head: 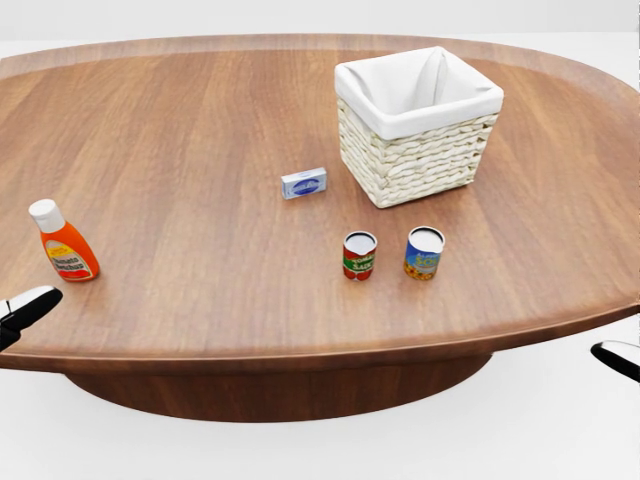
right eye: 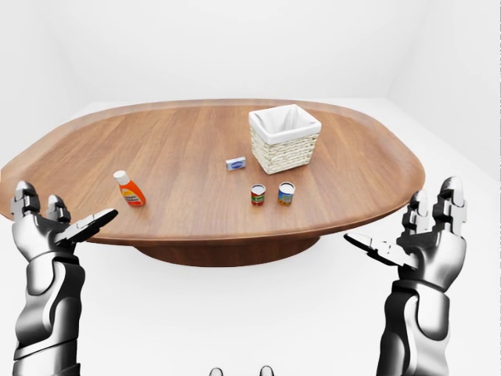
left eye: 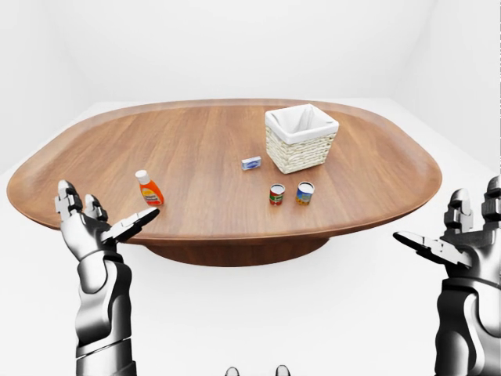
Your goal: Pick up the tomato sauce, and put it in the basket.
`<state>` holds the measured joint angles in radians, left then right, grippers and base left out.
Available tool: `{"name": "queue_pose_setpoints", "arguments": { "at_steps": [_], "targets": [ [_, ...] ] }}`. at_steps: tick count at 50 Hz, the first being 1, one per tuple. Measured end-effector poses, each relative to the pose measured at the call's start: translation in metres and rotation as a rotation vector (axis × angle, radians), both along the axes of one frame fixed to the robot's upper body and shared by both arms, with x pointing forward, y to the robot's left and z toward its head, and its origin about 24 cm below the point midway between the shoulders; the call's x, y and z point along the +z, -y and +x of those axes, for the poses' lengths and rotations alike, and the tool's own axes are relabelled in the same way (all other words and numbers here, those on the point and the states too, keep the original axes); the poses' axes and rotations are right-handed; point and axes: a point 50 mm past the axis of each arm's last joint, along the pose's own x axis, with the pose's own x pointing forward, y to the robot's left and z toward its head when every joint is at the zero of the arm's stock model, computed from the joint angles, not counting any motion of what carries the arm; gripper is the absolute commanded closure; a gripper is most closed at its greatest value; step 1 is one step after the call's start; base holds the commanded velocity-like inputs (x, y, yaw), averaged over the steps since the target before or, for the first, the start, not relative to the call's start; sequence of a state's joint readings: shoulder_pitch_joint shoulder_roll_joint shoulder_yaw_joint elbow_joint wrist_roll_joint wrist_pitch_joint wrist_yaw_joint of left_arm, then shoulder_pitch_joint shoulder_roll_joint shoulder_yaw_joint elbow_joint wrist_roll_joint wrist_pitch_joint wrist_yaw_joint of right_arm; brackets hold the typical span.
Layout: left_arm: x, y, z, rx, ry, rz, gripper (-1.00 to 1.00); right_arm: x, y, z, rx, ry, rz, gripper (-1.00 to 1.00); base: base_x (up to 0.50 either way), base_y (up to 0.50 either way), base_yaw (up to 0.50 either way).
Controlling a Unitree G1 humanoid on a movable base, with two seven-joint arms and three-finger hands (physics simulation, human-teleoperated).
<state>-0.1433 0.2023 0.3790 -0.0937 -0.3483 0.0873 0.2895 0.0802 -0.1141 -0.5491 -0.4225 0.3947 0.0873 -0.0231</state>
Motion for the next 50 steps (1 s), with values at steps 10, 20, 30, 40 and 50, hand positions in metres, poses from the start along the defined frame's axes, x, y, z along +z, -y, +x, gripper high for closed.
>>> {"name": "queue_pose_setpoints", "arguments": {
  "at_steps": [10,20,30,40,50],
  "targets": [
    [-0.0021,-0.0009,0.0009,0.007,-0.009,-0.006,-1.00,0.0000,0.0012,-0.0012,-0.001,0.002,0.004,-1.00,0.00,-0.38,0.00],
    [-0.0033,-0.0010,0.0010,0.009,-0.015,-0.010,-1.00,0.0026,0.0008,-0.0037,-0.002,0.014,0.001,-1.00,0.00,-0.38,0.00],
    [-0.0041,-0.0009,0.0010,0.009,-0.018,-0.010,-1.00,0.0032,0.0009,-0.0046,-0.003,0.018,-0.001,-1.00,0.00,-0.38,0.00],
    [-0.0057,-0.0004,0.0019,0.006,-0.024,-0.011,-1.00,0.0019,0.0010,-0.0035,0.000,0.012,-0.001,-1.00,0.00,-0.38,0.00],
    [-0.0065,0.0005,0.0027,0.001,-0.027,-0.012,-1.00,0.0001,0.0017,-0.0018,0.004,0.004,0.001,-1.00,0.00,-0.38,0.00]
  ]
}}
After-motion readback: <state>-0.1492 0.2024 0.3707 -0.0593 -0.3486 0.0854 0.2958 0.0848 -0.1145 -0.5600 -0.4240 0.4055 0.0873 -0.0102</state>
